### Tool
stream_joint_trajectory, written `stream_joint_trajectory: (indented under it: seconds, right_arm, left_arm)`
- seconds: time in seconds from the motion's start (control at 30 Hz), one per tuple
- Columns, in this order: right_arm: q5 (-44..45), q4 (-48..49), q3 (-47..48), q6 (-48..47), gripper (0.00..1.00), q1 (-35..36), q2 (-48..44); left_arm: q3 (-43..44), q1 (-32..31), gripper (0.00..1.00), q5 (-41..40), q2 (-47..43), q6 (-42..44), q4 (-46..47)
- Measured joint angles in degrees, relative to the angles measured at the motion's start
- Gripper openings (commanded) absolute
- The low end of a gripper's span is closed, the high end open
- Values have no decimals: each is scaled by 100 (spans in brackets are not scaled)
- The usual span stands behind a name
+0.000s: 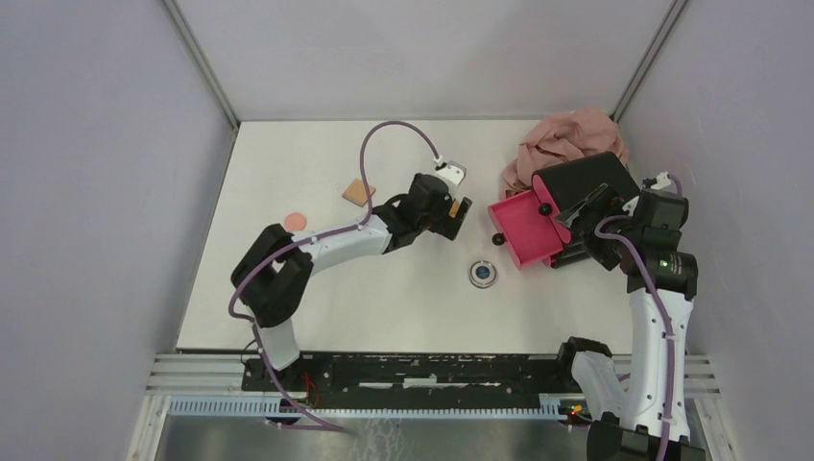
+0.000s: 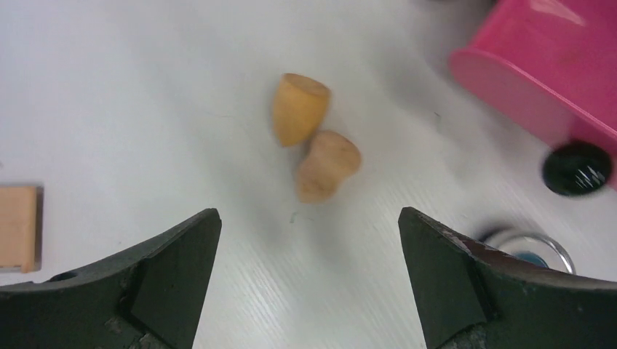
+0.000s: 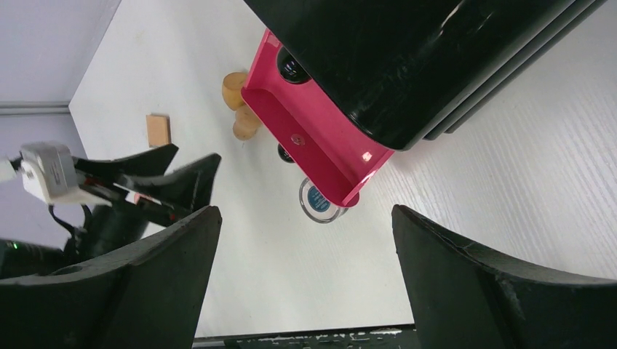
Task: Organize the makeup
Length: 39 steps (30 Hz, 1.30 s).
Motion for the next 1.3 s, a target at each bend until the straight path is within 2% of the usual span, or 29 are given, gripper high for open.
stream_joint_trajectory:
  seconds: [0.17,0.33,0.67,0.8,1.03,1.17,1.3]
  right_arm:
    - [-7,7,-70,0,94,15,0]
    - [-7,7,-68,0,94,57,4]
    - [-9,11,-68,24,94,76,101]
    - [-4,9,-68,20,94,76,101]
    - [2,4,-68,20,94,76,79]
    - [7,-7,-68,20,94,76,-2]
    - [4,-37,-68,20,94,76,-39]
  left_arm:
    - [713,466,100,-195,531,-494,-636]
    - [1226,671,89,31,1097,-715,-1021]
    - [1233,549,74,697,1580,-739,-970]
    - [1226,525,62,809,1740,-745,-785]
    - [1202,522,33,874,1827,-848,-680]
    - [879,522,23,992,1611,-887,-595]
    - [601,520,20,1189,1200,-885,-765]
